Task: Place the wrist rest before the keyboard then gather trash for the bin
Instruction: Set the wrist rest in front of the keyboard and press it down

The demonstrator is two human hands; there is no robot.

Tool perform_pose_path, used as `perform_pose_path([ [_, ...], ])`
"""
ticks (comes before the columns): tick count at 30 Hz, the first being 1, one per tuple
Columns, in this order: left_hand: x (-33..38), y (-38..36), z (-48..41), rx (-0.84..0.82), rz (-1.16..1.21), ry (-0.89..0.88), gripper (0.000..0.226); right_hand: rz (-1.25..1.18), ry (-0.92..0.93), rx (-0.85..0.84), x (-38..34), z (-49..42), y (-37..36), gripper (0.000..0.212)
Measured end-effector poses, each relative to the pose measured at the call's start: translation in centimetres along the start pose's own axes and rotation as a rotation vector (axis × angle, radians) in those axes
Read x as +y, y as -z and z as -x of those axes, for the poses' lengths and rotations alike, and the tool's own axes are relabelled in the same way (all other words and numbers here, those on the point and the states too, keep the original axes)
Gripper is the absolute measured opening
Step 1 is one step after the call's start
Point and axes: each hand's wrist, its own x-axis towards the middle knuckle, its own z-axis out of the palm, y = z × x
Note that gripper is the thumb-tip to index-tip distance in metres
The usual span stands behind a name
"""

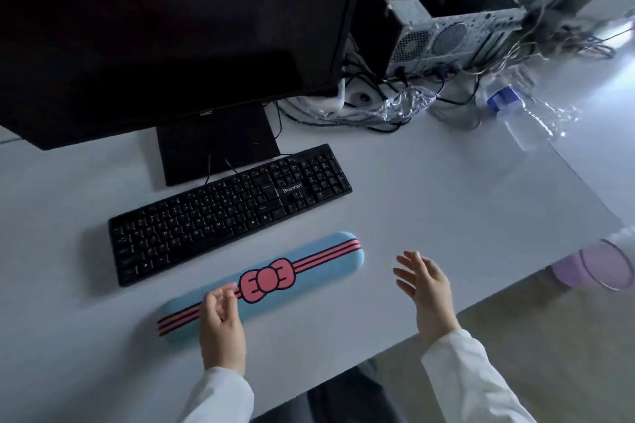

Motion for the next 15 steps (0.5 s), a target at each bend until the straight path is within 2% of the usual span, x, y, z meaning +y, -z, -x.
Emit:
perform_pose_path([
  [7,3.1,-8.9,5.5,-0.269,0.028,-0.011,0.015,-0.141,0.001,0.073,-1.7,-1.3,9.1,0.025],
  [15,5.8,-22.5,14.6,-0.42,-0.01,-0.025,0.019,-0.208,0.058,0.169,-3.2,-5.1,23.8,0.016],
])
